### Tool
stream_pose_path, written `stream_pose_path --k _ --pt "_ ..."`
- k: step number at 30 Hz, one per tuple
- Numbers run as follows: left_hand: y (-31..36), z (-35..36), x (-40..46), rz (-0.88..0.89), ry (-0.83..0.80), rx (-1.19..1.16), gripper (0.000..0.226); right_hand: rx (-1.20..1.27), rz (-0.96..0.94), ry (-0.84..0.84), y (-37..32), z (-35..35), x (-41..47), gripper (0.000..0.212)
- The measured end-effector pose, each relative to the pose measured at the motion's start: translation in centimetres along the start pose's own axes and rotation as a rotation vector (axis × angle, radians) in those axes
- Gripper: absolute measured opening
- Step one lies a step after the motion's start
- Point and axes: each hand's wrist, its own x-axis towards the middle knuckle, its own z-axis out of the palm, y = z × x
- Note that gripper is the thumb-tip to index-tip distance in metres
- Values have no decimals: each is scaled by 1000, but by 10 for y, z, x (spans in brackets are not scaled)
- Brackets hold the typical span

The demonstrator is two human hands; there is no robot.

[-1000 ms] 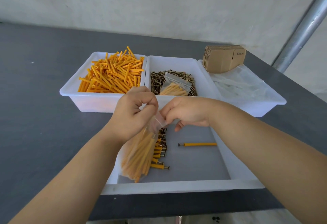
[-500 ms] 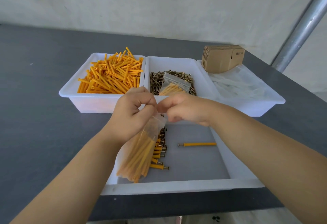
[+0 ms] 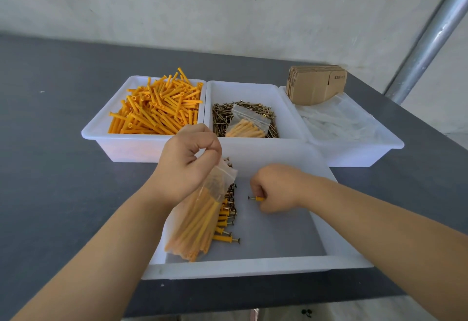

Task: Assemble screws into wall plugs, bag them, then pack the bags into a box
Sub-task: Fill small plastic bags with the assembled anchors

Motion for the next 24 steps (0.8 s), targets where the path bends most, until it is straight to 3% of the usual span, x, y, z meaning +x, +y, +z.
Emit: stream_pose_path --k 6,11,17,20,24 --pt "-3 -3 1 44 150 -15 21 324 -121 127 -26 -2 3 20" --pt "-3 -4 1 38 193 -39 21 357 -221 22 -42 0 -7 23" --pt "-5 -4 2 47 196 -32 20 460 -183 -8 -42 -21 -24 21" --pt "-5 -3 2 52 199 -21 20 671 -152 38 -33 -35 -32 20" --pt "-6 -3 2 60 206 -28 24 742 -88 1 -42 -14 -30 15"
